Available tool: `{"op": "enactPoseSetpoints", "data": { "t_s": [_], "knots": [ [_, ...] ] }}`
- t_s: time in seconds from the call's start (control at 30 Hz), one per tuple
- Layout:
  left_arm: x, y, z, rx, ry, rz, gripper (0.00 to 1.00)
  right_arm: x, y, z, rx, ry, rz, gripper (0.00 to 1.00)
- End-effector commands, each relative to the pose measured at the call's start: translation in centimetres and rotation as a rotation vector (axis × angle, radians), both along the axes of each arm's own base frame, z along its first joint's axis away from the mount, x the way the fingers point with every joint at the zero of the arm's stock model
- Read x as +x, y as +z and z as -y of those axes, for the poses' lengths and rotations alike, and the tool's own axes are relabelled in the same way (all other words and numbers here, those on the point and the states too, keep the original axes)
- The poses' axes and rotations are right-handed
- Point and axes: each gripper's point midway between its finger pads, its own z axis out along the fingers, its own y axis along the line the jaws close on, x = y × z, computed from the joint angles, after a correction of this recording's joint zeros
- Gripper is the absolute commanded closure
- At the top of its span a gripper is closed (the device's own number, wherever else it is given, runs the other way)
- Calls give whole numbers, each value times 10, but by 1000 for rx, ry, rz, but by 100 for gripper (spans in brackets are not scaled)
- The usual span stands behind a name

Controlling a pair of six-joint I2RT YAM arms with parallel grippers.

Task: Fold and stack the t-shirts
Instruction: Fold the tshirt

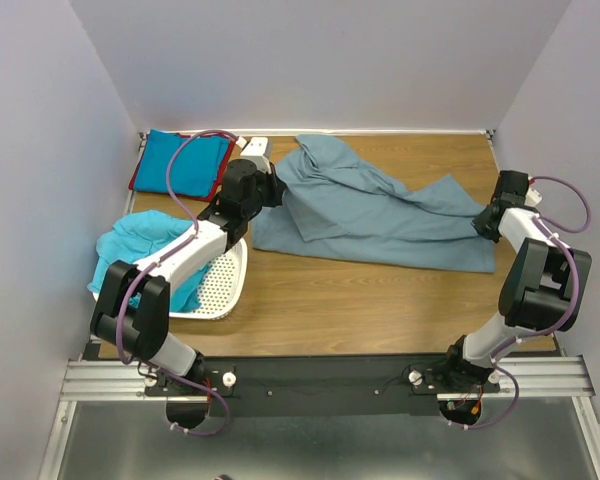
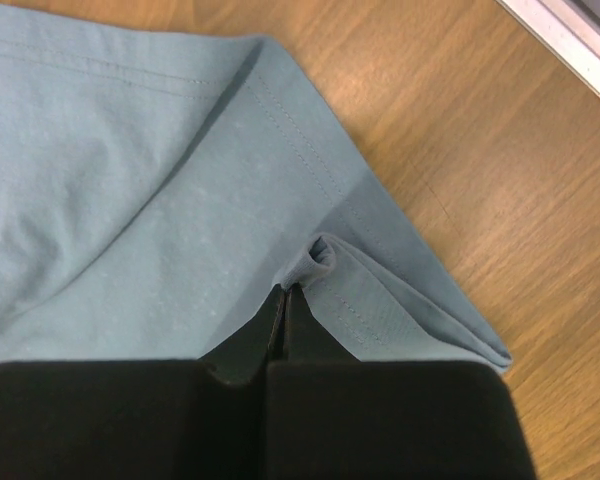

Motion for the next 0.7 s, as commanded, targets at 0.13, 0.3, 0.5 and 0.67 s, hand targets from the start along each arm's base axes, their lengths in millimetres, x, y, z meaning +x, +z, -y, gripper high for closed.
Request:
{"op": "enactPoseSetpoints", "data": {
  "t_s": [0.13, 0.3, 0.5, 0.67],
  "knots": [
    [15, 17, 1, -28, -3, 55, 100, 13, 10, 14, -51, -18, 26, 100],
    [18, 16, -1, -33, 4, 56, 100, 14, 12, 15, -56, -20, 29, 100],
    [22, 12, -4, -39, 19, 48, 100, 18, 9, 17, -58, -21, 23, 100],
    [25, 8, -7, -49, 30, 43, 100, 23, 6, 19, -55, -20, 19, 100]
  ]
}}
